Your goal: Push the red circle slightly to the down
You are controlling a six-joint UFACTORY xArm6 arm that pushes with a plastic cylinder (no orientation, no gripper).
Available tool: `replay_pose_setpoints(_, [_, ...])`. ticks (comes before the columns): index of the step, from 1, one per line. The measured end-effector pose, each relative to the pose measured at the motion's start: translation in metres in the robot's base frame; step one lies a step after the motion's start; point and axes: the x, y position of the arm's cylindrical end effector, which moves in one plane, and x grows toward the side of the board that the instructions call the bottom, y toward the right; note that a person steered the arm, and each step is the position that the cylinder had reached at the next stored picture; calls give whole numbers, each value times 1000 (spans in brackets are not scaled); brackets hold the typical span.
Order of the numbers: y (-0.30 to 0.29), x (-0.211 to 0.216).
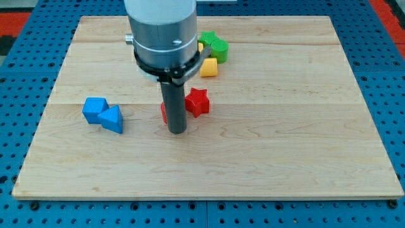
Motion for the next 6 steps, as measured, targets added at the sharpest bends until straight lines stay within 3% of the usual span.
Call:
replay_pose_setpoints(1, [-15, -24])
replay_pose_setpoints(3, [-29, -14])
replay_pose_setpoints(5, [-95, -82])
replay_pose_setpoints(6, [-46, -95])
